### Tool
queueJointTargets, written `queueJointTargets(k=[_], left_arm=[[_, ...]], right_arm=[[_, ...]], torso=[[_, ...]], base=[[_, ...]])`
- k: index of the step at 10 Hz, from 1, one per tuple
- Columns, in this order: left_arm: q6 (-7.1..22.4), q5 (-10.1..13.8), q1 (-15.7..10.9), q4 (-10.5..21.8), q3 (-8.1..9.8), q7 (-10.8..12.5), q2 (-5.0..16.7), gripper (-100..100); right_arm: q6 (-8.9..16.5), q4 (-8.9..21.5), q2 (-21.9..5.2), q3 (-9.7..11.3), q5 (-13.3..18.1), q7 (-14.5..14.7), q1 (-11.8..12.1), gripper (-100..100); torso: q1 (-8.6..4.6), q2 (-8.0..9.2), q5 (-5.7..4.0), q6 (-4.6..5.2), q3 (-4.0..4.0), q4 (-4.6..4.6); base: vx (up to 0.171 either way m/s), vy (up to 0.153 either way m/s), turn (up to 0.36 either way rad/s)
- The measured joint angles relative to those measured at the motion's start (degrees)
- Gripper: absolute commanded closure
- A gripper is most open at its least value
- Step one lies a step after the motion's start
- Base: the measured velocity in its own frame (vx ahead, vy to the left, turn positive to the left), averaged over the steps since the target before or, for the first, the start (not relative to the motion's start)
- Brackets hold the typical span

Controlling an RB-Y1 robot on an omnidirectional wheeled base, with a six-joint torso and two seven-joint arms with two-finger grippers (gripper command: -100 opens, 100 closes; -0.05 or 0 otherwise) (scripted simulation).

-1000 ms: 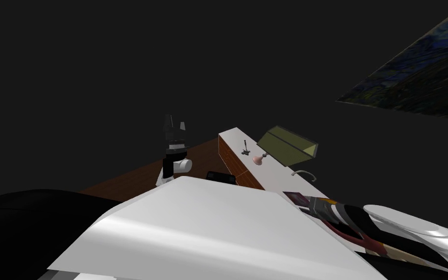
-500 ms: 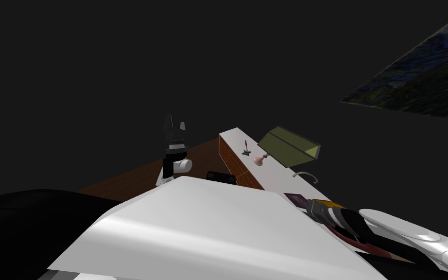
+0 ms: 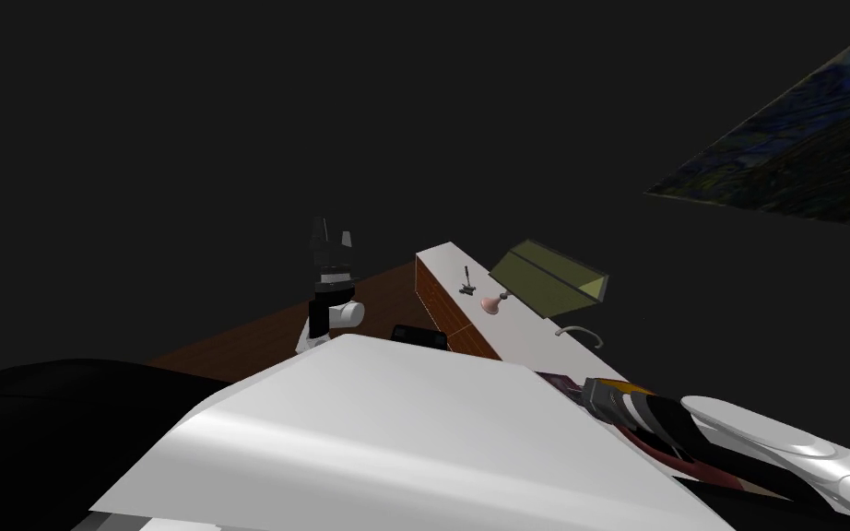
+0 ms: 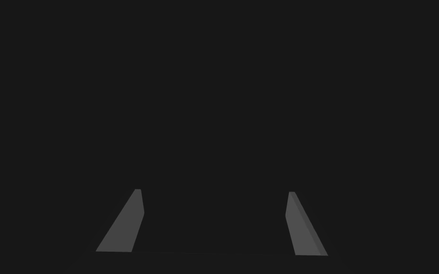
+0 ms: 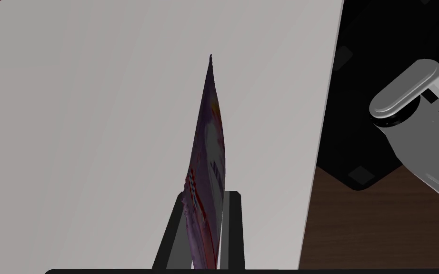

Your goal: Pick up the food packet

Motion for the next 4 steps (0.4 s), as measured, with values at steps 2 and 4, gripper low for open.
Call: queueJointTargets(k=[2,4], left_arm=[[0.0,0.0,0.0,0.0,0.00,0.0,0.0,0],[0.0,0.0,0.0,0.0,0.00,0.0,0.0,0]], right_arm=[[-0.4,-0.1,-0.7,-0.1,-0.2,-0.1,-0.1,100],[-0.9,-0.7,-1.9,-0.5,-0.7,-0.2,0.0,0]], torso=[[0.03,-0.05,0.04,0.01,-0.03,0.00],[0.05,-0.04,0.02,0.00,-0.02,-0.01]], base=[[0.016,0.012,-0.056],[0.002,0.003,-0.004]])
